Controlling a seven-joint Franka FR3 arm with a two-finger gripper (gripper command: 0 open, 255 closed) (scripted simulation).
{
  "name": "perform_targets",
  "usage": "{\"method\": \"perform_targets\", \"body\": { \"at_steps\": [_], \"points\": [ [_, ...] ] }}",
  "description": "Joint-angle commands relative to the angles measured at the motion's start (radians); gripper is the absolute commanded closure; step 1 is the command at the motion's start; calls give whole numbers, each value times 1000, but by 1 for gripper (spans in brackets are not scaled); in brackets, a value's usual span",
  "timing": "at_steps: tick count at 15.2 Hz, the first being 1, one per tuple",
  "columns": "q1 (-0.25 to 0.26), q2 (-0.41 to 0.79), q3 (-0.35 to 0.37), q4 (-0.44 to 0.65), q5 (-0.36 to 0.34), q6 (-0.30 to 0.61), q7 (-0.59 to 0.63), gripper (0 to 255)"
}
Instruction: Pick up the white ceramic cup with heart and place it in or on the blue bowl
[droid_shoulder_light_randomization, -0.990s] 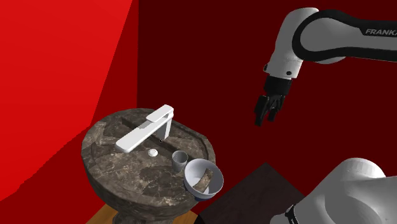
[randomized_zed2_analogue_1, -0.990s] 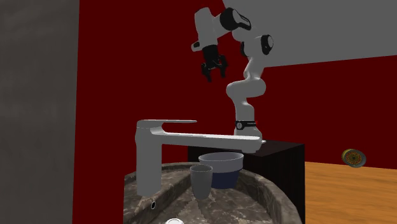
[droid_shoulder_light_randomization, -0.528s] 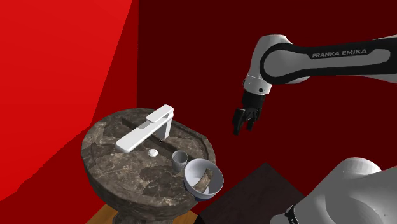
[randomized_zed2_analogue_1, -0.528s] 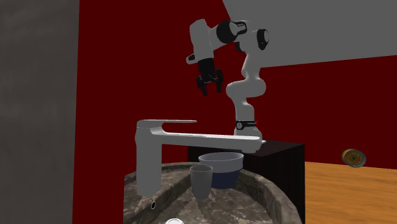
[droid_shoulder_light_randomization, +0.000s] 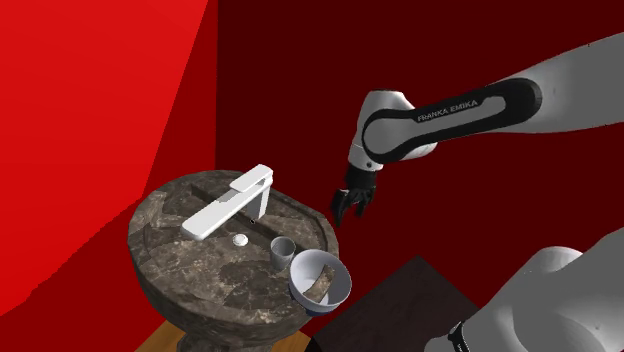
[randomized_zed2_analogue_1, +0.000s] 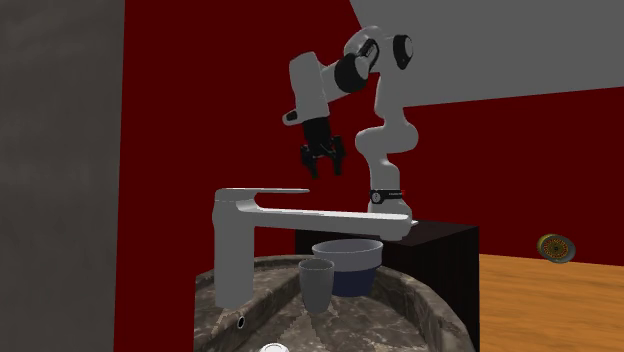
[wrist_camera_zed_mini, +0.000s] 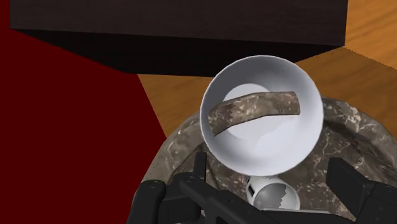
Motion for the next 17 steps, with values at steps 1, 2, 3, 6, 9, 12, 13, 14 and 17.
{"method": "perform_targets", "body": {
  "at_steps": [1, 2, 3, 6, 9, 12, 13, 14, 17],
  "points": [
    [5, 81, 5, 21, 7, 68, -5, 0],
    [7, 121, 7, 34, 11, 98, -7, 0],
    [10, 161, 10, 48, 14, 127, -8, 0],
    [18, 283, 17, 98, 23, 208, -13, 0],
    [25, 405, 24, 160, 29, 276, -16, 0],
    [32, 525, 29, 234, 32, 332, -18, 0],
    [35, 565, 30, 261, 32, 348, -18, 0],
    [37, 605, 31, 289, 31, 362, -18, 0],
    [44, 692, 33, 357, 30, 389, -17, 0]
  ]
}}
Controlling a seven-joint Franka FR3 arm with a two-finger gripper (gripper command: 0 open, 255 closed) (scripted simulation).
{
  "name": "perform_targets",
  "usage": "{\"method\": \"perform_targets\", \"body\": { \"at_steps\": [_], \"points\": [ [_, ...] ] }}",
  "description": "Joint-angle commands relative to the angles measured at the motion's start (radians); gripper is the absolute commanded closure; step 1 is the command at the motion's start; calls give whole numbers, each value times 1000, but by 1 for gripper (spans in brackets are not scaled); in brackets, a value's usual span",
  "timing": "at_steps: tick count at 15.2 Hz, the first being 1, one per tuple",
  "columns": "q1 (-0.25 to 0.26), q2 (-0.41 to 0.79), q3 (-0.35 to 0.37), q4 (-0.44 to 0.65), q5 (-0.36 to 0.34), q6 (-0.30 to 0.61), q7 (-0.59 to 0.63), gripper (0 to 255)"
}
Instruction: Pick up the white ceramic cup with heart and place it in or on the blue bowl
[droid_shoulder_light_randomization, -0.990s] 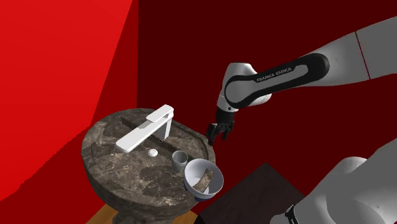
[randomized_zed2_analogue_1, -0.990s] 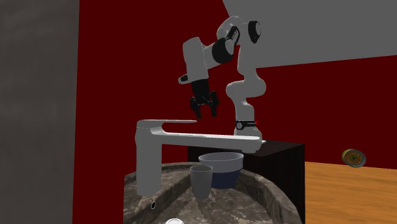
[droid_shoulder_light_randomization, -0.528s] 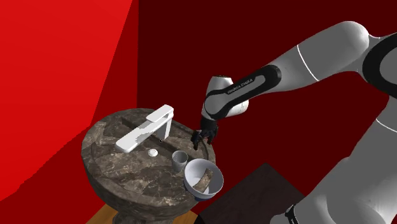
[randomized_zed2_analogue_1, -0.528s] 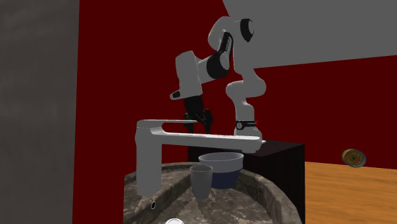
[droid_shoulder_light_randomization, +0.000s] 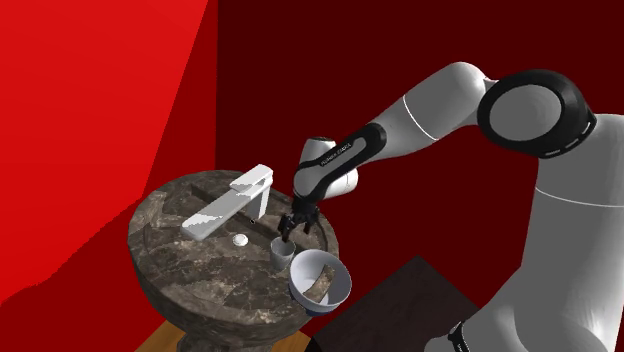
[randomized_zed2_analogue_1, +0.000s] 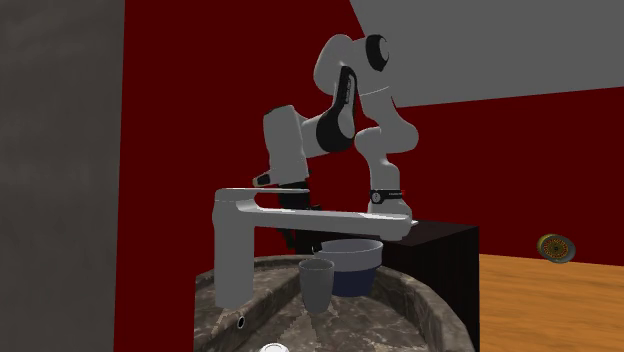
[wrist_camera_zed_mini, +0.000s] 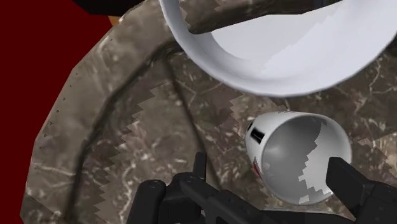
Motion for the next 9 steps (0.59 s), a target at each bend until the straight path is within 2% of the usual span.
{"method": "perform_targets", "body": {
  "at_steps": [1, 9],
  "points": [
    [4, 37, 2, 17, 2, 22, 1, 0],
    [9, 113, 8, 24, 8, 92, -3, 0]
  ]
}}
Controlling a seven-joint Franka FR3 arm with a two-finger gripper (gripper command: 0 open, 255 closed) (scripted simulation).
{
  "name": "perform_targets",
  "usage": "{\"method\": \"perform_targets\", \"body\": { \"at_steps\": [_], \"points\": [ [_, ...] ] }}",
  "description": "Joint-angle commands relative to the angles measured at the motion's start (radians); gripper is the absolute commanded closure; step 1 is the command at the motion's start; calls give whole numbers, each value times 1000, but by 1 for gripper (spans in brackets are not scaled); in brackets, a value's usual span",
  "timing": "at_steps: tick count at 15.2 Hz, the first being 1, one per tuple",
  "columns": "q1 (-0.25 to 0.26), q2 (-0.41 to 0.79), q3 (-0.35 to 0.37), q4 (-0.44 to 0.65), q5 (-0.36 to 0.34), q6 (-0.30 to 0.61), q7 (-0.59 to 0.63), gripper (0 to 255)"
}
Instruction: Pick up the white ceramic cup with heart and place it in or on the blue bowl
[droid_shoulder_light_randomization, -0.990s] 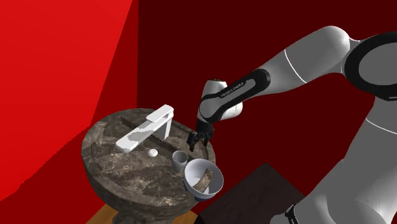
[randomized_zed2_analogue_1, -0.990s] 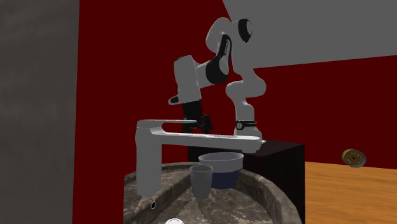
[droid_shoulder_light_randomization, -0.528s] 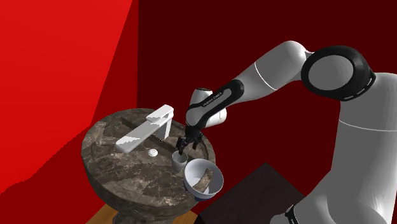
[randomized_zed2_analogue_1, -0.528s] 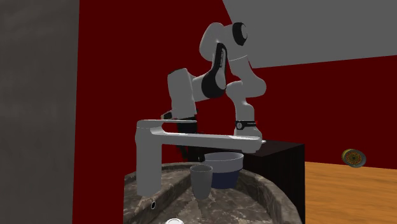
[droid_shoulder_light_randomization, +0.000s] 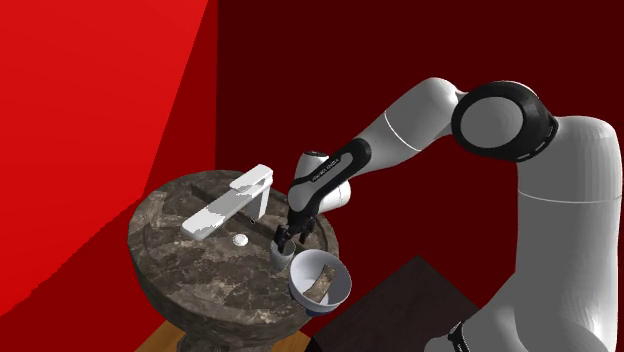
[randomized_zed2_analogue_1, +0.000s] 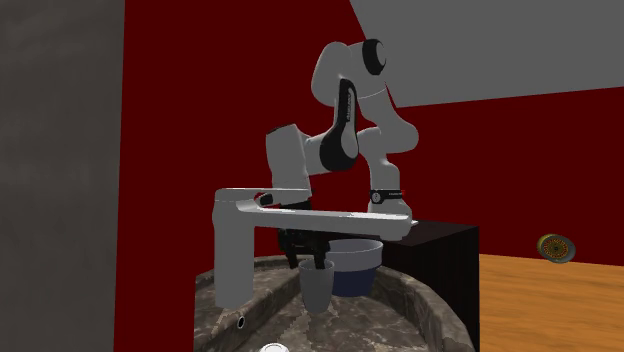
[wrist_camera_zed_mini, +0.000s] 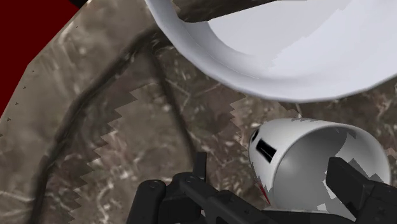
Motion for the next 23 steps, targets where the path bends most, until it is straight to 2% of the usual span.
{"method": "perform_targets", "body": {
  "at_steps": [1, 6, 7, 16, 23],
  "points": [
    [0, 3, 0, 0, 0, 4, -1, 0],
    [0, 3, 0, 0, 0, 4, -1, 0],
    [0, 3, 0, 0, 0, 4, -1, 255],
    [0, 3, 0, 0, 0, 4, -1, 255],
    [0, -88, -2, -24, -4, -63, 11, 255]
  ]
}}
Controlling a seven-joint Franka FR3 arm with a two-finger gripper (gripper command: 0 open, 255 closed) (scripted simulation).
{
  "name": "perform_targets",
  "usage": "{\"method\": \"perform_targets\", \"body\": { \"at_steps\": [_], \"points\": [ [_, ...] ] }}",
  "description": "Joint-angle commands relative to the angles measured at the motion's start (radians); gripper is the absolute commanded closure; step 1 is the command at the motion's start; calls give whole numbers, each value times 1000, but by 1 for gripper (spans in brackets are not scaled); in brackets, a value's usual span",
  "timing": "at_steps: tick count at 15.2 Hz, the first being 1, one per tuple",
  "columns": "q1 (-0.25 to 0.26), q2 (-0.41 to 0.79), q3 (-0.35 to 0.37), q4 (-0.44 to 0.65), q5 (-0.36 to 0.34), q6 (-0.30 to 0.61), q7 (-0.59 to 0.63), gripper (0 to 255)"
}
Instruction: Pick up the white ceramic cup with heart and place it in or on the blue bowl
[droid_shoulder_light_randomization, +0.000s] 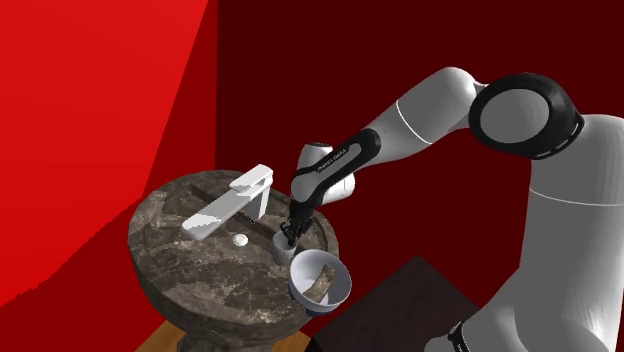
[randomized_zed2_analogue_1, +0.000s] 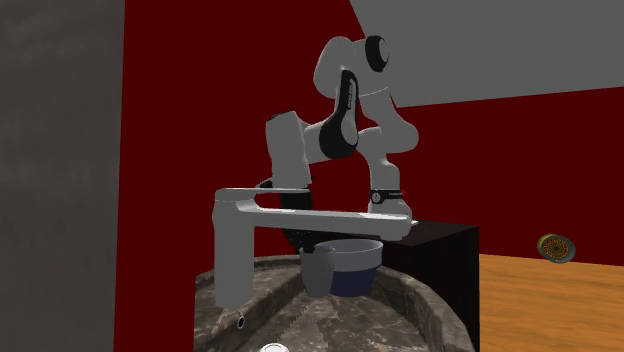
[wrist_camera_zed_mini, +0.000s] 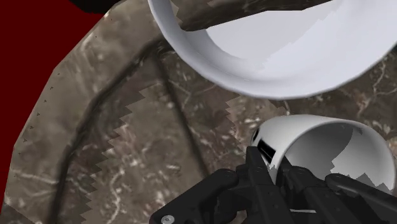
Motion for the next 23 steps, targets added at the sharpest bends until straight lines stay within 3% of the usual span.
{"method": "perform_targets", "body": {
  "at_steps": [1, 23],
  "points": [
    [1, -25, 0, -5, -1, -19, 5, 255],
    [-1, -270, -6, -4, -19, -264, 44, 255]
  ]
}}
